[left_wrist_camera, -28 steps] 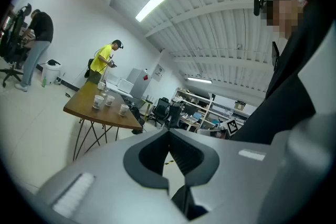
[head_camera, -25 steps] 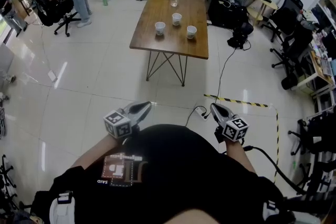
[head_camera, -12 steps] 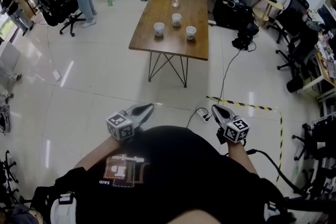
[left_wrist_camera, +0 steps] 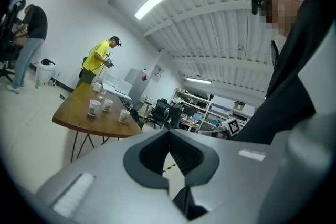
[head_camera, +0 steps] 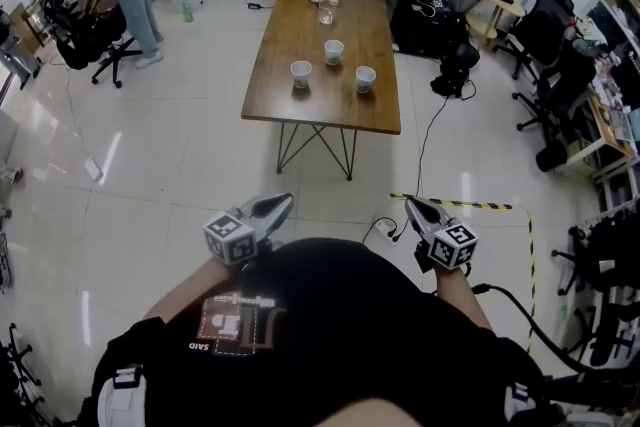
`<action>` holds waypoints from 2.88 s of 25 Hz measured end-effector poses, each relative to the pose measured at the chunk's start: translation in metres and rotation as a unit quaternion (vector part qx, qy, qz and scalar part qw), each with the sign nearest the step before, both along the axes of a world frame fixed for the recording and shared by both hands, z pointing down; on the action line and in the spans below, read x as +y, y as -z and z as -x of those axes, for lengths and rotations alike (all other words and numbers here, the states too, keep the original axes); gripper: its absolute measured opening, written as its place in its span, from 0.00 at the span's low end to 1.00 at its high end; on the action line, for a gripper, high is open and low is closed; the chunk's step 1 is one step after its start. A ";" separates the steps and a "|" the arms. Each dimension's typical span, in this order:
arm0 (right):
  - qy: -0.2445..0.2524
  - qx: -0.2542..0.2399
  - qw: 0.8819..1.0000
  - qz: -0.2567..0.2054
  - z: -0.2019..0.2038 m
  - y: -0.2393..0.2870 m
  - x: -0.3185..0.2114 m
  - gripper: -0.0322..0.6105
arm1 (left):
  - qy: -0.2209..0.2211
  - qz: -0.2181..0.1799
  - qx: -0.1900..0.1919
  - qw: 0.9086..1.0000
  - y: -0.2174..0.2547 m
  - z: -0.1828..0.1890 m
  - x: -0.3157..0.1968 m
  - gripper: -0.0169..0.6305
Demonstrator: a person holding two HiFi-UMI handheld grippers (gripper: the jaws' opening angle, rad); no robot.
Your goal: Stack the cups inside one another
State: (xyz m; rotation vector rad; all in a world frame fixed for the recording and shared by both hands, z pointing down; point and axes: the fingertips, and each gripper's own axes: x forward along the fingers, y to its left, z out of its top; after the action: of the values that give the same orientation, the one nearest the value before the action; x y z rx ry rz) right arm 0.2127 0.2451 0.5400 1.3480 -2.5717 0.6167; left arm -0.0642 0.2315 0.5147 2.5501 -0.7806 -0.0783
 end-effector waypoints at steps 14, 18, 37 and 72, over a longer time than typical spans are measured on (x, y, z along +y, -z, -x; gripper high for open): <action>-0.031 -0.007 0.999 0.016 0.093 0.009 -0.139 0.07 | -0.022 0.035 0.010 0.999 -0.008 0.095 -0.155 0.03; -0.027 -0.011 0.999 0.024 0.083 0.003 -0.172 0.07 | -0.009 0.053 0.011 0.999 -0.018 0.093 -0.180 0.03; 0.146 -0.012 0.989 -0.010 -0.018 -0.014 -0.375 0.07 | 0.127 0.045 -0.027 0.990 0.000 -0.039 -0.309 0.03; 0.338 0.449 0.827 0.014 0.130 -0.159 -0.591 0.30 | 0.187 0.072 -0.047 0.979 -0.025 0.122 -0.359 0.03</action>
State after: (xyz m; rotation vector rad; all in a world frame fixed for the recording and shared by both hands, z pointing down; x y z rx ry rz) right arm 0.0825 -0.3464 0.6987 0.4152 -1.9649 -0.1169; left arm -0.1866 -0.1271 0.5402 2.2566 -1.2476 -0.0200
